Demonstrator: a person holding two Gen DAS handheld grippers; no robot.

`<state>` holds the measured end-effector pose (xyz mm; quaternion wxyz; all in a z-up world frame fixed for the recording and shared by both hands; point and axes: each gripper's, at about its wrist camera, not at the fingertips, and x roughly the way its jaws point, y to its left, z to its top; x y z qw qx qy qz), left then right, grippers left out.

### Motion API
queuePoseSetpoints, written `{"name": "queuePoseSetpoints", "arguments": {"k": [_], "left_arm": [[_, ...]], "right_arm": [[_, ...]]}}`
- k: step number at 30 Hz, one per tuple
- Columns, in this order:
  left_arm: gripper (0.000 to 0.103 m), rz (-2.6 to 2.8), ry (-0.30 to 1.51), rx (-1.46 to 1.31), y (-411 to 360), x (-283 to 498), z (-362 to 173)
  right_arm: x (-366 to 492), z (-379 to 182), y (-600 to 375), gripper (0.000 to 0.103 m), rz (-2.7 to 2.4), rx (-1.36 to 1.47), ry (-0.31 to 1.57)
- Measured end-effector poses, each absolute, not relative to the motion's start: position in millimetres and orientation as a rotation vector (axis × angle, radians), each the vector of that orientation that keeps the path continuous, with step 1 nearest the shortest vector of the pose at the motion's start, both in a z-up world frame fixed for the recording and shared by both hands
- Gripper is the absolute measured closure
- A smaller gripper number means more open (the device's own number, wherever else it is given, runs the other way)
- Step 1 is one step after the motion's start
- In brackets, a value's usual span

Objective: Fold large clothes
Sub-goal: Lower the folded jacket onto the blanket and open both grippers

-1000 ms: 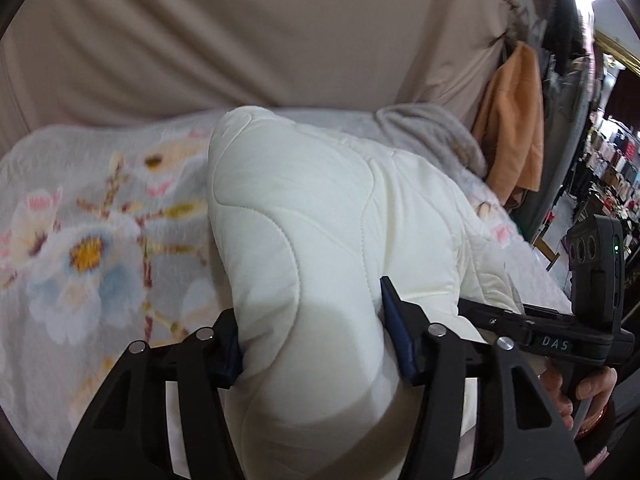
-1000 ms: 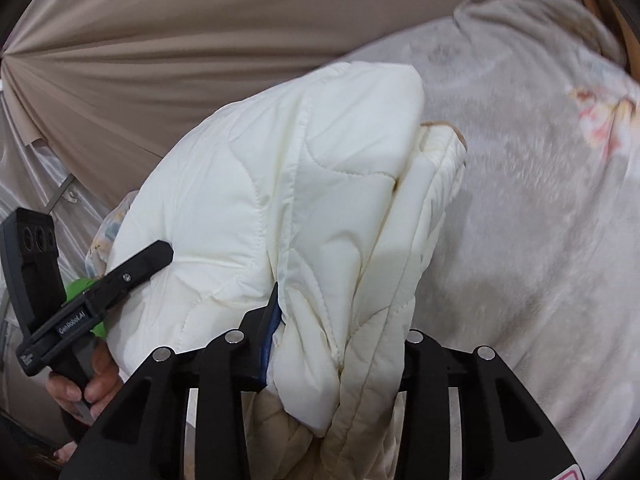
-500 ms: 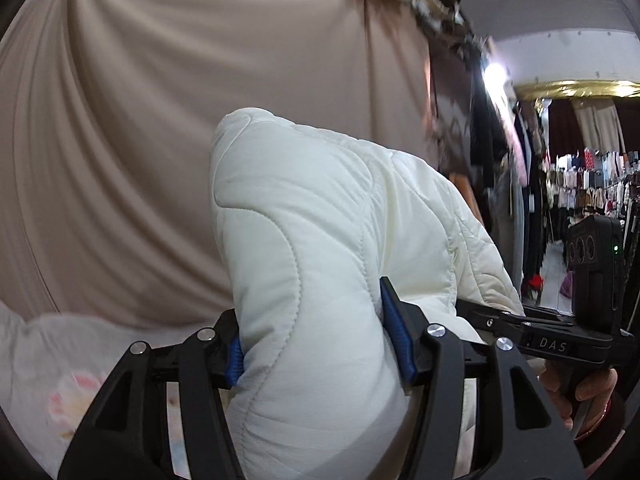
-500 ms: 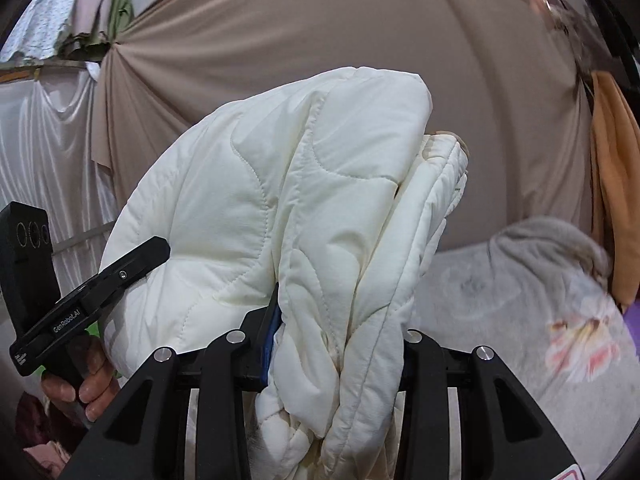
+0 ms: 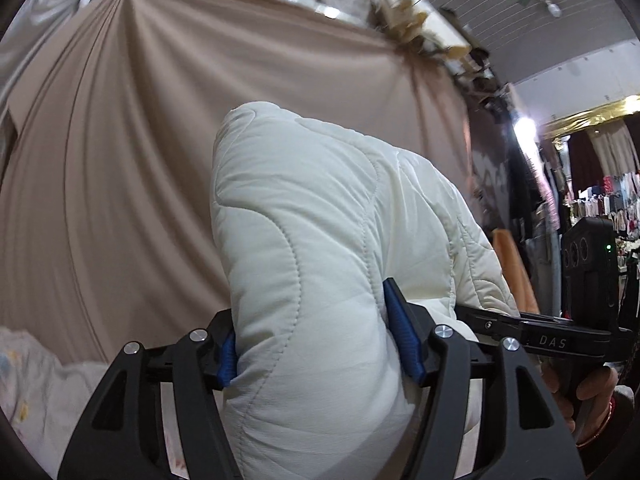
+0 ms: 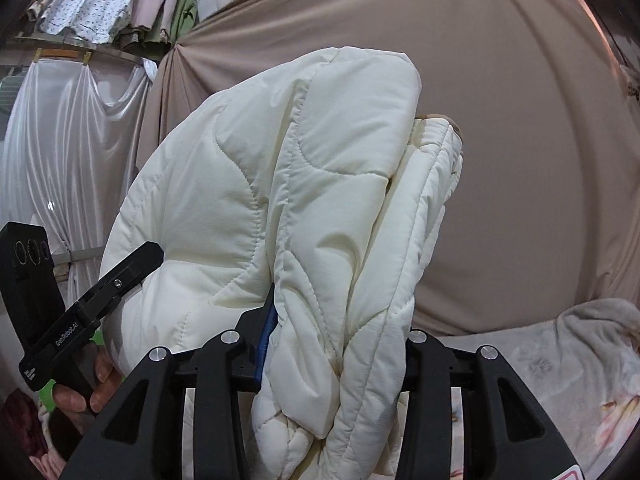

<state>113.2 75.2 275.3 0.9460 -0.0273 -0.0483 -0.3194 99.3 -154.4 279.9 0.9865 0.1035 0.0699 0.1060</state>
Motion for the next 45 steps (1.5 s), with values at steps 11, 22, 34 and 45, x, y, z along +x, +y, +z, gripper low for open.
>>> {"name": "queuePoseSetpoints", "arguments": {"k": [11, 22, 34, 45], "left_arm": [[0.042, -0.523, 0.579, -0.136, 71, 308, 50], [0.025, -0.437, 0.543, -0.115, 100, 278, 45], [0.020, -0.310, 0.613, -0.052, 88, 241, 79], [0.014, -0.285, 0.699, -0.037, 71, 247, 29]], "right_arm": [[273, 40, -143, 0.062, 0.176, 0.349, 0.722], [244, 23, -187, 0.045, 0.237, 0.503, 0.726], [204, 95, -136, 0.097, 0.167, 0.212, 0.612], [246, 15, -128, 0.103, -0.005, 0.026, 0.749]]}}
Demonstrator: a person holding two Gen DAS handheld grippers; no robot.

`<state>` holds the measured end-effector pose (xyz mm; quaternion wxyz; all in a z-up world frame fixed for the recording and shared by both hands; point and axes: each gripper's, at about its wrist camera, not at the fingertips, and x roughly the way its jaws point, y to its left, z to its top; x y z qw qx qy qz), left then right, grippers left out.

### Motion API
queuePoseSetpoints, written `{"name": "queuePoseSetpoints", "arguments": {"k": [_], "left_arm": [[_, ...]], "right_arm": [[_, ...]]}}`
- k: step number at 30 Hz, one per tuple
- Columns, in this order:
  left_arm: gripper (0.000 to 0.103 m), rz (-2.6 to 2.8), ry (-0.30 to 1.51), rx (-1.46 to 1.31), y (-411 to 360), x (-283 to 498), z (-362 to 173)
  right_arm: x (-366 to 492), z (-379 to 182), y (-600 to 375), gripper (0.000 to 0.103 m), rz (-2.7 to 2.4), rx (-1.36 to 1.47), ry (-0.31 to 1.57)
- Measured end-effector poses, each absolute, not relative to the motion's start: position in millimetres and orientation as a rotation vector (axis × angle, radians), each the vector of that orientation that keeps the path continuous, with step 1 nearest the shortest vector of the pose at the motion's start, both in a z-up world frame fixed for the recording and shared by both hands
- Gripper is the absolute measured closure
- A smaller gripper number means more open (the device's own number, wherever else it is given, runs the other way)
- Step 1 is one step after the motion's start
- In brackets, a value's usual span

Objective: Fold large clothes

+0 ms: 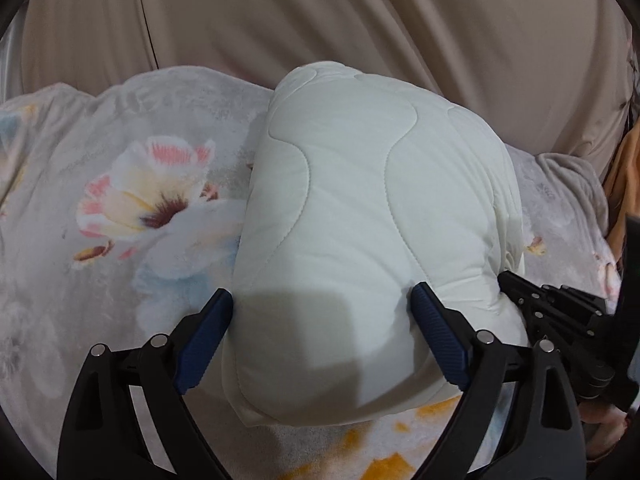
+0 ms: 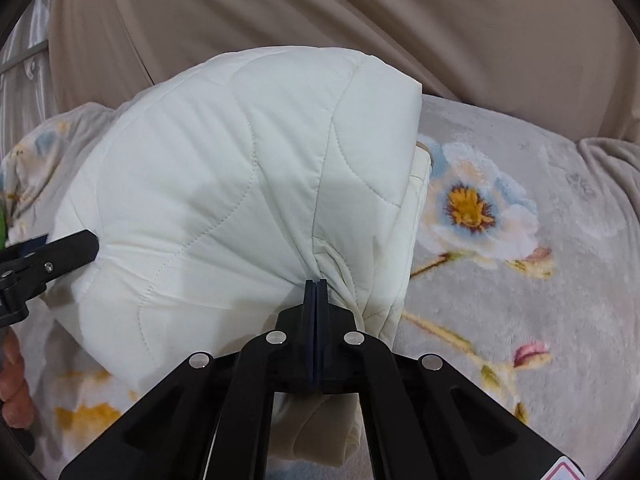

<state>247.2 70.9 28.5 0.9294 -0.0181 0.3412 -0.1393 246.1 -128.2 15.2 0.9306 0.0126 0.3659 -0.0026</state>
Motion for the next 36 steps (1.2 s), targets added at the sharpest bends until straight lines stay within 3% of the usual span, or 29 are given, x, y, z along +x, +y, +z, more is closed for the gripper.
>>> {"name": "queuePoseSetpoints", "arguments": {"k": [9, 18, 26, 30, 36], "left_arm": [[0.018, -0.225, 0.659, -0.048, 103, 220, 56], [0.016, -0.200, 0.762, -0.052, 110, 218, 16], [0.017, -0.175, 0.736, 0.000, 89, 198, 17], [0.013, -0.157, 0.694, 0.023, 82, 187, 24], [0.013, -0.112, 0.647, 0.021, 87, 183, 31]], "right_arm": [[186, 75, -124, 0.103, 0.127, 0.092, 0.662], [214, 0, -134, 0.103, 0.094, 0.083, 0.815], [185, 33, -126, 0.103, 0.048, 0.121, 0.743], [166, 52, -120, 0.098, 0.022, 0.125, 0.693], [183, 21, -116, 0.103, -0.060, 0.046, 0.741]]}}
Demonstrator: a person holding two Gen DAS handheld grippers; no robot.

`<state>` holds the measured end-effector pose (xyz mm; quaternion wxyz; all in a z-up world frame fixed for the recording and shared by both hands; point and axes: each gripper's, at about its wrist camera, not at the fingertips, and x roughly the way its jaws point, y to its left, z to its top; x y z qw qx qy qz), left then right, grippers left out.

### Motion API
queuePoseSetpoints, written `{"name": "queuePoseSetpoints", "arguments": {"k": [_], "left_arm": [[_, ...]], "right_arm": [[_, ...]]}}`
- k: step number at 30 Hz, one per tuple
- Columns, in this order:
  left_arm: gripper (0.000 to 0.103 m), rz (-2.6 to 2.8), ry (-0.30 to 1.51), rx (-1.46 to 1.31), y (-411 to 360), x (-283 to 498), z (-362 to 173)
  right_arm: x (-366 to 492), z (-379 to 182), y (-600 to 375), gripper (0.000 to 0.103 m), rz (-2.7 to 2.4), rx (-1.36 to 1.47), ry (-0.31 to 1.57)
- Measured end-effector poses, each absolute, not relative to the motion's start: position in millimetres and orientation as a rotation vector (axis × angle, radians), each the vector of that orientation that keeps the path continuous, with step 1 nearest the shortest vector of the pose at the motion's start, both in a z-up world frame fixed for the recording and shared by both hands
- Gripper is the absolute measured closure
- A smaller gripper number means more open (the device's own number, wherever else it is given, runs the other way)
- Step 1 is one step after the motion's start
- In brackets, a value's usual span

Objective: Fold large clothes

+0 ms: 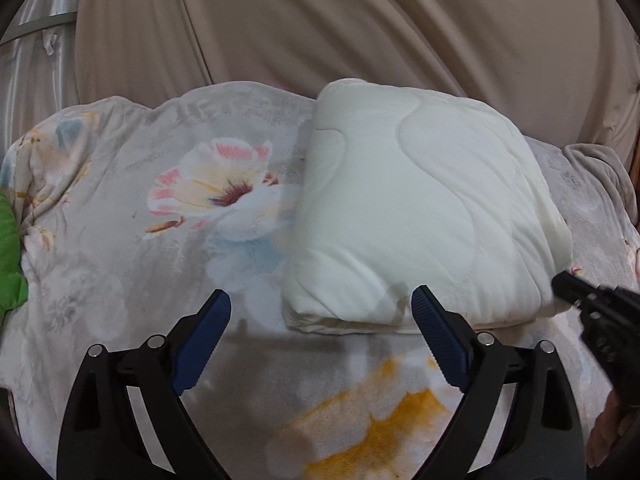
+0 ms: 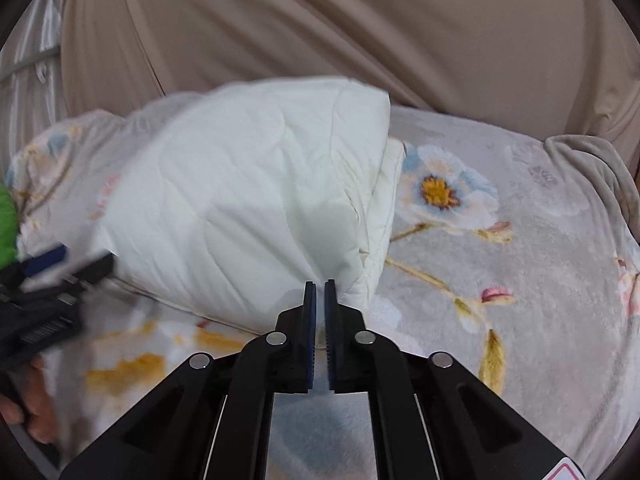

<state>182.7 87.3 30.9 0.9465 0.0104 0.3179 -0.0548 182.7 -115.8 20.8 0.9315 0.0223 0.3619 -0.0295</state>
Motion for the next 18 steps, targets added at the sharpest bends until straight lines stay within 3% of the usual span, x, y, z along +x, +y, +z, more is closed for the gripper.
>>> {"name": "queuePoseSetpoints", "arguments": {"k": [13, 16, 18], "left_arm": [[0.013, -0.112, 0.668, -0.001, 96, 185, 19], [0.010, -0.121, 0.663, 0.018, 89, 182, 15], [0.009, -0.124, 0.650, 0.029, 84, 179, 12]], "right_arm": [[182, 21, -114, 0.102, -0.083, 0.048, 0.705], [164, 32, -114, 0.087, -0.062, 0.106, 0.662], [152, 35, -111, 0.068, -0.065, 0.121, 0.638]]}}
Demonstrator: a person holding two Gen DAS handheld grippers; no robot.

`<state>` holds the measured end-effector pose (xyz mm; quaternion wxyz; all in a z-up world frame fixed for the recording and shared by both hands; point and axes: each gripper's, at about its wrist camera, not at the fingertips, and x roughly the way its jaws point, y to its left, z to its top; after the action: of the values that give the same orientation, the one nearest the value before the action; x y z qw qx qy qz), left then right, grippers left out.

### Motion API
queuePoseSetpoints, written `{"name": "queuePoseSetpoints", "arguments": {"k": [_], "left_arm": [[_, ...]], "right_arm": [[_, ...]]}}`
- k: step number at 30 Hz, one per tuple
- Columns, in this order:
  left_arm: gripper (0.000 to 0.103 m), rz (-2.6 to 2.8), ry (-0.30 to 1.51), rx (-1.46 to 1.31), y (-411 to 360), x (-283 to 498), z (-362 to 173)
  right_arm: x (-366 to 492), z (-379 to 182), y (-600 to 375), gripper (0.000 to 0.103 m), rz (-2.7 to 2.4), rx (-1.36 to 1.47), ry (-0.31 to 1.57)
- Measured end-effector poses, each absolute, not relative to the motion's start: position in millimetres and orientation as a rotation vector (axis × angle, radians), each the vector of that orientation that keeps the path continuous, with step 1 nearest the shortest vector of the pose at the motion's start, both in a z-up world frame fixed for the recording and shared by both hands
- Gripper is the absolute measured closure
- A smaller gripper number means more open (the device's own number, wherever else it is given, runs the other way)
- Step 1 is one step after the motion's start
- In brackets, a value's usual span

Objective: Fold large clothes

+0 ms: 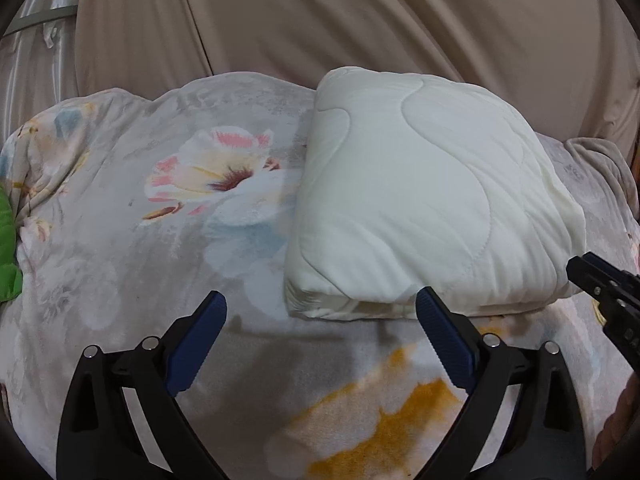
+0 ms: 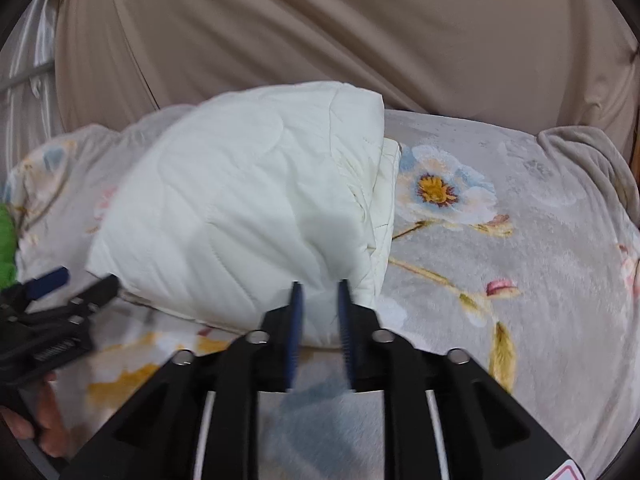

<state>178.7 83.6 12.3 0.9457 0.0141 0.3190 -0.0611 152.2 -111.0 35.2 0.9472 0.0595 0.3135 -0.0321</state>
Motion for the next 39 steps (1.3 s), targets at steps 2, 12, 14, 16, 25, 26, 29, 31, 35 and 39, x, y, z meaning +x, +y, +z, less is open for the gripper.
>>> {"name": "queuePoseSetpoints", "arguments": {"k": [2, 12, 14, 16, 25, 26, 29, 31, 35, 39], "left_arm": [[0.009, -0.126, 0.638, 0.040, 78, 176, 10], [0.008, -0.155, 0.574, 0.086, 55, 156, 1], [0.007, -0.151, 0.555, 0.100, 52, 152, 2], [0.006, -0.149, 0.542, 0.098, 50, 150, 2], [0.005, -0.132, 0.522, 0.132, 42, 145, -1], [0.005, -0.132, 0.521, 0.131, 43, 145, -1], [0.005, -0.131, 0.528, 0.127, 43, 146, -2], [0.005, -0.123, 0.534, 0.130, 42, 146, -3], [0.005, -0.118, 0.533, 0.129, 42, 146, -3], [0.005, -0.111, 0.535, 0.127, 42, 147, -4]], "right_arm": [[140, 36, -107, 0.058, -0.096, 0.106, 0.617], [108, 17, -105, 0.047, -0.151, 0.092, 0.606], [107, 13, -104, 0.047, -0.156, 0.087, 0.606], [109, 10, -103, 0.046, -0.155, 0.081, 0.609], [111, 2, -99, 0.040, -0.162, 0.069, 0.624], [112, 2, -98, 0.040, -0.163, 0.072, 0.629], [113, 0, -98, 0.040, -0.166, 0.077, 0.635], [113, 0, -96, 0.040, -0.168, 0.074, 0.635], [112, 0, -92, 0.039, -0.174, 0.063, 0.631], [111, -1, -90, 0.039, -0.179, 0.066, 0.632]]}}
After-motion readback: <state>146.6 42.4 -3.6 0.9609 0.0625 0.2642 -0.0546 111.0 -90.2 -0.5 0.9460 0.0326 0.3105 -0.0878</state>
